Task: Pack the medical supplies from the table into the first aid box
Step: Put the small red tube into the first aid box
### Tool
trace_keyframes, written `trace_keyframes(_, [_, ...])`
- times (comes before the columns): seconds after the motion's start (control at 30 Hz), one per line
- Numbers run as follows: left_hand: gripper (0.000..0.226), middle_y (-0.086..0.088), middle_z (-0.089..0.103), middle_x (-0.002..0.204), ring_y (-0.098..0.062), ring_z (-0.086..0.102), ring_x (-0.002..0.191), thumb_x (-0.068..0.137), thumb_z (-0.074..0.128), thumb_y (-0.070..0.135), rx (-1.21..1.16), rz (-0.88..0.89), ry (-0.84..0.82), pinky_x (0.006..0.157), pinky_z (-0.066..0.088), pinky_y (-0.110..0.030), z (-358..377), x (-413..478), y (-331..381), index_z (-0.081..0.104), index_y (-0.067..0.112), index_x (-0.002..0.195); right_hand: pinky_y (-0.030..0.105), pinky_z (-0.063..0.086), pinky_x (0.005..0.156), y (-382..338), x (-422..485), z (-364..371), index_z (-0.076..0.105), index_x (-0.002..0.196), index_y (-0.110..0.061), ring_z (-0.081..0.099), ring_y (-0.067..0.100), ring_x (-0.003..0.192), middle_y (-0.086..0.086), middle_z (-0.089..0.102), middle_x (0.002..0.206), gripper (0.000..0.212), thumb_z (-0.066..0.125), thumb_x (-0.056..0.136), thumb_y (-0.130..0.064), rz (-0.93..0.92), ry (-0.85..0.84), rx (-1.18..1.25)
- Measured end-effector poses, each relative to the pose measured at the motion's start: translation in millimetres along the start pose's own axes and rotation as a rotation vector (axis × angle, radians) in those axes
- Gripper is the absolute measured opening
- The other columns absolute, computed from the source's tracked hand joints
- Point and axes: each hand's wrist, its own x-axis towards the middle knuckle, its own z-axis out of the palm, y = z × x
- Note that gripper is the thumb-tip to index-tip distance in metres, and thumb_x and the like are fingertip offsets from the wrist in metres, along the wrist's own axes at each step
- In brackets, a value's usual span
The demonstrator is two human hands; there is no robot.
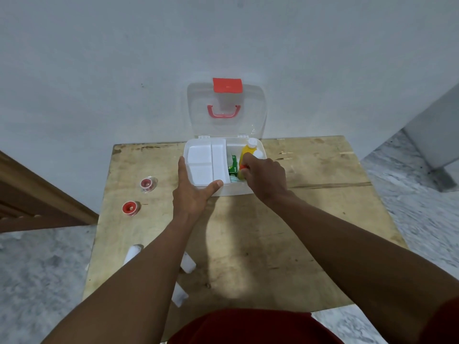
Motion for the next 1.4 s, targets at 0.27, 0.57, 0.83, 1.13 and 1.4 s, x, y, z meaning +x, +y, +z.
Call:
trace_keyframes(0.27, [0.101, 0.003, 0.052, 0.134, -0.023, 0.052, 0.119, 0.072, 0.084, 0.045, -0.015, 0.014, 0.007, 0.095, 0.051, -0.043, -0.6, -0.8, -0.9, 0.022, 0.03, 0.15, 0.031, 0.037, 0.064, -7.0, 6.3, 3.1, 0.063, 0.106, -0.014, 0.066, 0.037, 0.084, 0.014, 0.069, 0.095, 0.013, 0.056, 0.096, -0.019, 0.053, -0.021, -0.103])
trace_keyframes(0.57, [0.1, 0.003, 0.052, 0.134, -0.022, 0.053, 0.118, 0.072, 0.084, 0.045, -0.011, 0.013, 0.007, 0.094, 0.053, -0.045, -0.5, -0.9, -0.2, 0.022, 0.029, 0.15, 0.036, 0.053, 0.077, -3.8, 13.1, 6.7, 0.072, 0.108, -0.015, 0.069, 0.034, 0.092, 0.013, 0.071, 0.103, 0.019, 0.059, 0.095, -0.022, 0.054, -0.08, -0.093])
trace_keyframes(0.83, [0.1, 0.005, 0.05, 0.132, -0.02, 0.052, 0.118, 0.072, 0.084, 0.045, -0.014, 0.017, 0.001, 0.094, 0.054, -0.047, -0.1, -0.6, -0.2, 0.022, 0.031, 0.149, 0.039, 0.057, 0.076, -0.8, 5.3, 3.7, 0.07, 0.109, -0.015, 0.07, 0.035, 0.09, 0.013, 0.073, 0.102, 0.02, 0.057, 0.097, -0.022, 0.019, -0.063, -0.04])
trace_keyframes(1.13, [0.104, 0.001, 0.05, 0.138, -0.022, 0.05, 0.123, 0.073, 0.083, 0.044, -0.03, -0.007, -0.02, 0.1, 0.05, -0.049, -0.5, 0.2, -0.3, 0.017, 0.03, 0.153, 0.042, 0.056, 0.075, 15.8, -20.1, -10.1, 0.065, 0.122, -0.015, 0.068, 0.034, 0.092, 0.008, 0.072, 0.111, 0.026, 0.053, 0.099, -0.017, 0.035, 0.185, 0.139])
trace_keyframes(1.4, [0.102, 0.001, 0.052, 0.137, -0.023, 0.051, 0.122, 0.074, 0.083, 0.042, -0.035, 0.007, -0.032, 0.1, 0.049, -0.047, -3.3, -1.8, 2.7, 0.019, 0.03, 0.152, 0.039, 0.054, 0.082, 43.6, -34.6, -13.8, 0.056, 0.132, -0.009, 0.058, 0.018, 0.088, 0.009, 0.067, 0.112, 0.06, 0.08, 0.081, -0.031, 0.074, 0.082, 0.337])
